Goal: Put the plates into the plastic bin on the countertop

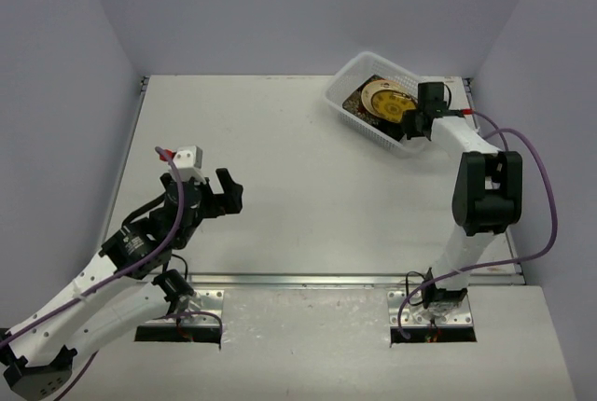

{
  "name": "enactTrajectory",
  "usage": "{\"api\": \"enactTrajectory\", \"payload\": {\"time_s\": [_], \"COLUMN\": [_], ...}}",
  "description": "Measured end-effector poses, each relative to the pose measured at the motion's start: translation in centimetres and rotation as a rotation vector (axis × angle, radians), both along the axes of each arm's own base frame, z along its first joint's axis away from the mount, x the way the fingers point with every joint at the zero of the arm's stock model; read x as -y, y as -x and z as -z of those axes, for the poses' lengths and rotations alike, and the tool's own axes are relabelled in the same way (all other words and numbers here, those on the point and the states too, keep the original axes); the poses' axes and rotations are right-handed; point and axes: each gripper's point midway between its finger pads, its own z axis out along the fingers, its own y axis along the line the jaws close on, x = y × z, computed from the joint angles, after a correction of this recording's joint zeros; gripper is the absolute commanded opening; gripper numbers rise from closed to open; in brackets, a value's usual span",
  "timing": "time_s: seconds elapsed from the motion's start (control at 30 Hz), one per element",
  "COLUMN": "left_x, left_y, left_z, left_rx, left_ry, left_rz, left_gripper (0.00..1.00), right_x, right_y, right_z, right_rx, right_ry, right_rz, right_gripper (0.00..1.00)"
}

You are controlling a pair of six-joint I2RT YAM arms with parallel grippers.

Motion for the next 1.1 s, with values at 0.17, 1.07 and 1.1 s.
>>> {"api": "enactTrajectory", "payload": {"time_s": [0.17, 1.07, 1.1], "left_x": [0.2, -1.5, -1.9], "left_y": [0.1, -3.0, -3.4], "left_z": [0.0, 3.2, 3.7], "left_rx": [0.001, -0.140, -0.162], "left_ry": [0.000, -0.133, -0.151], "left_rz": [0.013, -0.097, -0.121], "left_gripper": [1.00, 1.00, 1.00], "right_x": [-0.3, -8.5, -9.3], "right_y": [-1.6, 5.9, 7.6], "right_z": [-0.2, -10.6, -11.8], "right_rx": [0.014, 0.178, 0.222], "right_ry": [0.021, 0.560, 0.622], "right_rz": [-0.039, -0.793, -0.859], "right_gripper": [0.11, 0.99, 0.99]}}
